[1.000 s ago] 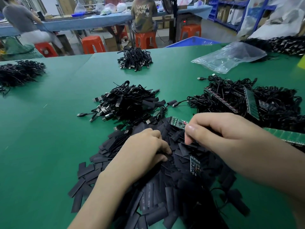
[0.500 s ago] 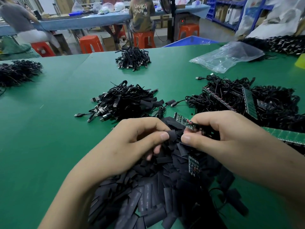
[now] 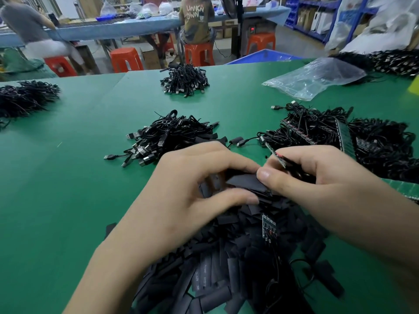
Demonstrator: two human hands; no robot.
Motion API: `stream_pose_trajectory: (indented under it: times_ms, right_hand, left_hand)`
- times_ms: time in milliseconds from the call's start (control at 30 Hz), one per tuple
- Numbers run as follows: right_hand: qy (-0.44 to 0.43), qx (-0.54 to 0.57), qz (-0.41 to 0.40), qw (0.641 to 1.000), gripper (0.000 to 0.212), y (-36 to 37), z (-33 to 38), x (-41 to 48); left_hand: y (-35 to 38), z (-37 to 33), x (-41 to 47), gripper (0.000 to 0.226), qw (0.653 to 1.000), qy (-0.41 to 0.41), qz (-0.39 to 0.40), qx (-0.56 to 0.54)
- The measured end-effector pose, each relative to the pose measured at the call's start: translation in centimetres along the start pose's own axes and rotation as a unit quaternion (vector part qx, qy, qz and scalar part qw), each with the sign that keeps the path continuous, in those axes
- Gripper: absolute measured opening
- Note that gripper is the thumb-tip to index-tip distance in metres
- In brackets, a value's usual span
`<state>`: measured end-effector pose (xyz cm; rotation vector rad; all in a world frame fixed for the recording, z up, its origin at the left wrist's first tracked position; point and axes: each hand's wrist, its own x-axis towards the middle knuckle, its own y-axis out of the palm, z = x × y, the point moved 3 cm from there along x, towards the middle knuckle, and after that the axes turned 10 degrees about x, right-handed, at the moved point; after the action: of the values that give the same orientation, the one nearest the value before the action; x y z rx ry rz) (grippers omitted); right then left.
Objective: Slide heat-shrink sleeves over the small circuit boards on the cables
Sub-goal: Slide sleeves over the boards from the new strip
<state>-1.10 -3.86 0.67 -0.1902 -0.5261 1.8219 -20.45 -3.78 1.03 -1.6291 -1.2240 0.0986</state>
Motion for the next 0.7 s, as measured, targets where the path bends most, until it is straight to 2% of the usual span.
stream_pose_trajectory:
  times_ms: [100, 167, 333, 433, 533, 700]
  right_hand:
    - [-0.010, -0.019, -0.022, 1.000, 0.049, 0.0, -0.3, -0.1]
    - [-0.008, 0.010, -0.052, 0.999, 0.051, -0.2, -0.4, -0.1]
    - [0.107, 0.195, -0.072, 0.972, 0.073, 0.1, -0.4, 2.0]
    - [0.058, 0.127, -0.008, 0.990, 0.066, 0.3, -0.3, 1.5]
    - [0.021, 0.022, 0.012, 0.999, 0.057, -0.2, -0.3, 0.4]
    - [-0.013, -0.008, 0.024, 1.000, 0.051, -0.2, 0.6, -0.2]
  left_hand:
    - [-0.4, 0.0, 0.1, 0.020, 0.999, 0.003, -0.039, 0.013]
    - [-0.5, 0.3, 0.0, 0.020, 0.998, -0.017, -0.058, -0.001]
    - [-1.1, 1.1, -0.2, 0.020, 0.991, -0.065, -0.103, -0.062]
    - [-1.1, 1.5, -0.3, 0.021, 0.987, -0.083, -0.109, -0.087]
    - [-1.0, 2.0, -0.3, 0.017, 0.981, -0.100, -0.101, -0.133]
    - [-0.7, 2.5, -0.4, 0.020, 0.978, -0.112, -0.076, -0.159]
